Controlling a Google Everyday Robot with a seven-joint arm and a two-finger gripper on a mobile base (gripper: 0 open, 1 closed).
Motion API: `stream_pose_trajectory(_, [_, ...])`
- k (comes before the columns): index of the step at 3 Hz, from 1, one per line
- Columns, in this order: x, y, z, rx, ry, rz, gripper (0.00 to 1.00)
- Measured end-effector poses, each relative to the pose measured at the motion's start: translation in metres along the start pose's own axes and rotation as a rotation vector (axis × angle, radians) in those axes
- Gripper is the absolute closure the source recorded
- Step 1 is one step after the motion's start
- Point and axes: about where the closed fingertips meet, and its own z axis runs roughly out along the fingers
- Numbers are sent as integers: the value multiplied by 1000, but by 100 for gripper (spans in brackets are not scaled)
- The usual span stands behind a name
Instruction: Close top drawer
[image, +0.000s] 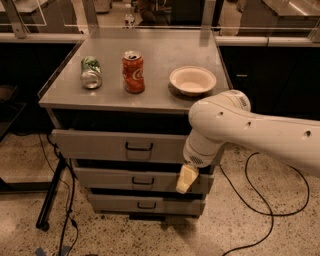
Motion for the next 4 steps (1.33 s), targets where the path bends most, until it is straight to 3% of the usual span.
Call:
stream_pose_trajectory(3, [-9,-14,2,26,-6,0,95])
stream_pose_trajectory(4, [-17,-32,3,69,-8,8,100])
